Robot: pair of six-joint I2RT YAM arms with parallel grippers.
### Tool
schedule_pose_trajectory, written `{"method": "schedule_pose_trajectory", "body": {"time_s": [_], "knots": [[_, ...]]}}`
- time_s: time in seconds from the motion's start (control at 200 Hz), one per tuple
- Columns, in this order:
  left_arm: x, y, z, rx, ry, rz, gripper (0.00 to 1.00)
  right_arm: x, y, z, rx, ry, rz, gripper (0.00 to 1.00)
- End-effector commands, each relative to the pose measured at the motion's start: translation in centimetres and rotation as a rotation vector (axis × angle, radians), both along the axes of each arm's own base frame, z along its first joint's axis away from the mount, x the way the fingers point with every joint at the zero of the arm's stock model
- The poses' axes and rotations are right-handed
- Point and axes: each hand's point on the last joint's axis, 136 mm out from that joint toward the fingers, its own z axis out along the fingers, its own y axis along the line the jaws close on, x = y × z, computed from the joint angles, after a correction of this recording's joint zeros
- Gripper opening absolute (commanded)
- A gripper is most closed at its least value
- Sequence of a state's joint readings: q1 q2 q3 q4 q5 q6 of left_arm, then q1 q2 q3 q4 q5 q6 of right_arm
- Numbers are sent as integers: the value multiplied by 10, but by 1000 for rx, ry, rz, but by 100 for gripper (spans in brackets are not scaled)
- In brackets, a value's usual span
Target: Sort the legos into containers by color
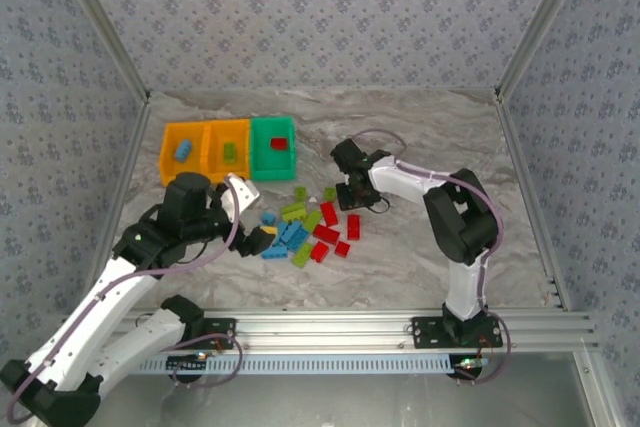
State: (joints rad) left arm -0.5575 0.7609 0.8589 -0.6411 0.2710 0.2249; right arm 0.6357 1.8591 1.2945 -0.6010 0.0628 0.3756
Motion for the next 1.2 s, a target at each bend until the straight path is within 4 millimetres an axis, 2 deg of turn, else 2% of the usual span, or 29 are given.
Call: {"method": "schedule_pose_trajectory", "body": {"time_s": [0.0,0.15,0.245,0.31,0.415,0.515,0.64,0.675,0.74,0.864,0.989,1.079,1.164,1.194], "knots": [[17,11,5,12,-58,109,99,15,21,66,61,-192,22,33],[44,37,3,40,-92,314,99,31,85,119,206,-368,99,33],[58,57,-3,77,-84,440,99,47,124,138,290,-440,135,32],[62,64,-9,95,-72,473,99,61,143,139,311,-475,154,32],[62,64,-13,96,-62,472,99,85,168,122,275,-477,187,31],[63,62,-15,89,-57,463,99,105,181,105,207,-483,197,31],[63,63,-17,94,-49,469,99,120,190,90,173,-474,197,37],[63,63,-17,93,-49,469,99,121,191,88,171,-473,198,42],[63,63,-18,96,-46,471,99,121,191,89,164,-472,202,48],[63,65,-18,101,-46,480,99,117,183,93,146,-475,202,50],[64,66,-19,99,-38,486,99,108,174,107,149,-489,200,48],[63,66,-19,94,-2,504,99,97,162,132,172,-506,184,47],[61,72,-23,100,124,593,99,78,140,155,207,-513,166,48],[61,75,-26,96,177,652,99,69,131,157,213,-503,164,49]]}}
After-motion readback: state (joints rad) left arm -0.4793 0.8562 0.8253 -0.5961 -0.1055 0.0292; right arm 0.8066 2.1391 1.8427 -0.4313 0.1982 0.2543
